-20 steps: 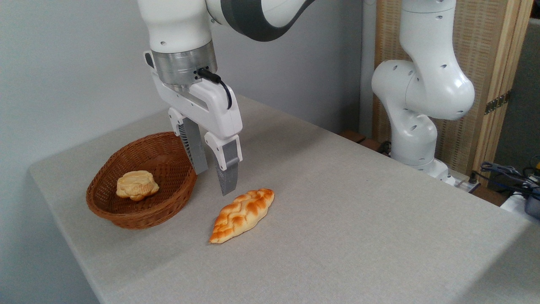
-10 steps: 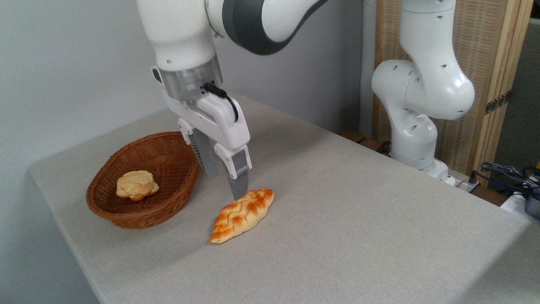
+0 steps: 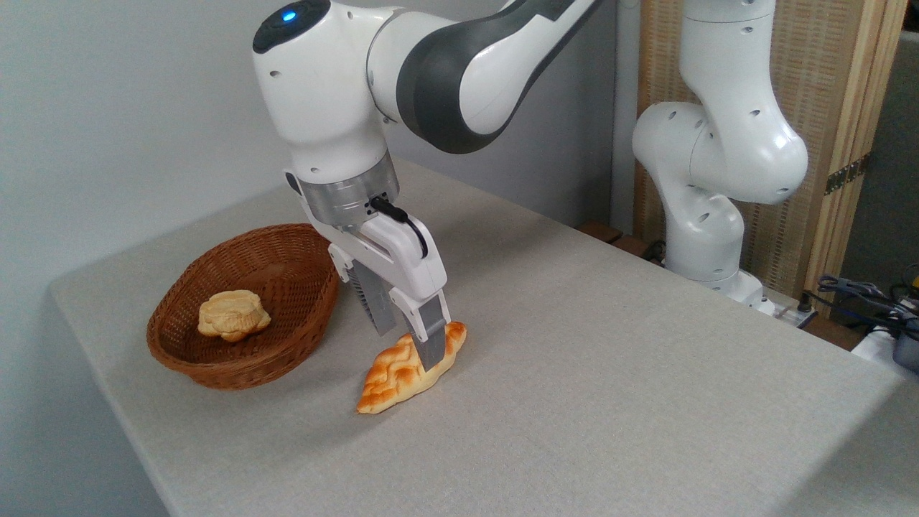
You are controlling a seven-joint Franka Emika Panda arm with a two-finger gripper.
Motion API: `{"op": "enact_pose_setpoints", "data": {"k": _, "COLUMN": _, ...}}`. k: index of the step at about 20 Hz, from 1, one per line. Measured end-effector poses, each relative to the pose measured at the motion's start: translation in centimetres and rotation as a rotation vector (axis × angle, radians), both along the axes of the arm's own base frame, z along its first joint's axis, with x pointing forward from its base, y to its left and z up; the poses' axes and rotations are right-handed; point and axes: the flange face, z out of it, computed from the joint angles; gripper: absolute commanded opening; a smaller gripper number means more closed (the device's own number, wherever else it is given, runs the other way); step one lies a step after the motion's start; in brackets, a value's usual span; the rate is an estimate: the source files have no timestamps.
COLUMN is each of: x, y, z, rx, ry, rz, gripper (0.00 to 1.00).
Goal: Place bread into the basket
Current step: 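Close the gripper on the braided pastry's middle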
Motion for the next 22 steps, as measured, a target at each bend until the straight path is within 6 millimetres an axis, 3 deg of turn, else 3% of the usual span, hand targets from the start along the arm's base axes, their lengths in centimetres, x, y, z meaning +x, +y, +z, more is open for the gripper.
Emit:
{"op": "enact_pose_setpoints", "data": {"k": 11, "x": 0.6, "y": -1.6, "z": -4.4, "rx": -0.056, "ry": 0.081, "rz": 0.006, "gripper": 1.0}}
{"op": "enact_pose_setpoints", "data": {"k": 19, "x": 0.8, "y": -1.7, "z": -5.8, "rx": -0.063, "ry": 0.103, "rz": 0.009, "gripper": 1.0}}
{"op": "enact_pose_setpoints", "data": {"k": 20, "x": 0.9, "y": -1.7, "z": -6.0, "rx": -0.064, "ry": 0.106, "rz": 0.006, "gripper": 0.99}}
{"op": "enact_pose_setpoints", "data": {"k": 22, "x": 0.9, "y": -1.8, "z": -6.3, "rx": -0.066, "ry": 0.11, "rz": -0.006, "gripper": 0.83}}
